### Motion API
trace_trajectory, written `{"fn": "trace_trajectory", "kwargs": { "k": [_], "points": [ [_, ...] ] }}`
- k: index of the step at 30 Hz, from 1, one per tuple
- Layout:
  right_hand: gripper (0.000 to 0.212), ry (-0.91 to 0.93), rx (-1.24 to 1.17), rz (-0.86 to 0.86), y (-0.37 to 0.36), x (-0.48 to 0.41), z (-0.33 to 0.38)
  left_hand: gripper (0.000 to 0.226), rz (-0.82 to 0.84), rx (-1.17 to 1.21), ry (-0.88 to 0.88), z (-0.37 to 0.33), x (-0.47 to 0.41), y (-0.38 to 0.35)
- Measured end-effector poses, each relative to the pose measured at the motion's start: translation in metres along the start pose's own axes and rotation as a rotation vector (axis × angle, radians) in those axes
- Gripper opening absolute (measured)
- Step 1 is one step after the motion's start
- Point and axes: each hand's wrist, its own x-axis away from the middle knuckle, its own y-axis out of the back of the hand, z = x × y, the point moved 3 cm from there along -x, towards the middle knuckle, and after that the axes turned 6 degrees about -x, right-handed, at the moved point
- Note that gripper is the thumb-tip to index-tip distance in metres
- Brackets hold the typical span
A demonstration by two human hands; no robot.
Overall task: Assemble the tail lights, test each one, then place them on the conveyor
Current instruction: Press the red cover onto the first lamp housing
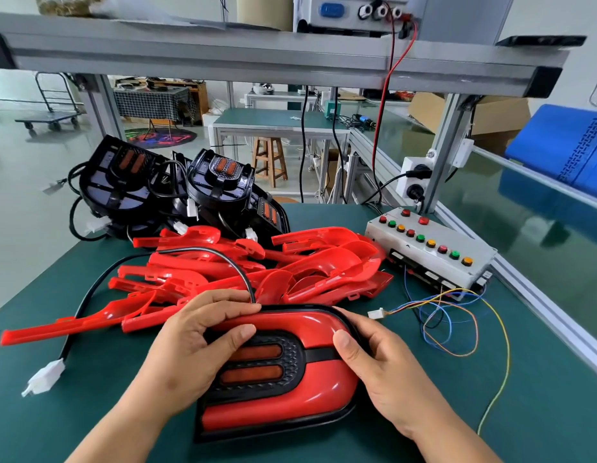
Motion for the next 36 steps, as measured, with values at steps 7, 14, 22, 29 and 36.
{"fn": "trace_trajectory", "kwargs": {
  "k": [7, 14, 22, 29, 36],
  "points": [
    [0.049, -0.031, -0.001, 0.030, 0.000, -0.002, 0.001, 0.032, -0.017, -0.010, -0.028, -0.004, 0.000, 0.003],
    [0.045, -0.059, -0.035, 0.014, -0.002, -0.001, 0.002, 0.024, 0.068, -0.152, -0.009, -0.012, -0.008, 0.005],
    [0.041, -0.097, -0.224, -0.036, 0.000, -0.005, -0.001, 0.025, 0.099, -0.018, 0.095, -0.007, -0.010, -0.003],
    [0.038, -0.106, -0.422, -0.054, 0.000, -0.006, 0.006, 0.038, 0.095, 0.234, 0.281, 0.006, -0.004, -0.009],
    [0.040, -0.152, -0.491, -0.035, 0.000, -0.011, 0.007, 0.026, 0.108, 0.472, 0.320, 0.003, -0.008, -0.013]
  ]
}}
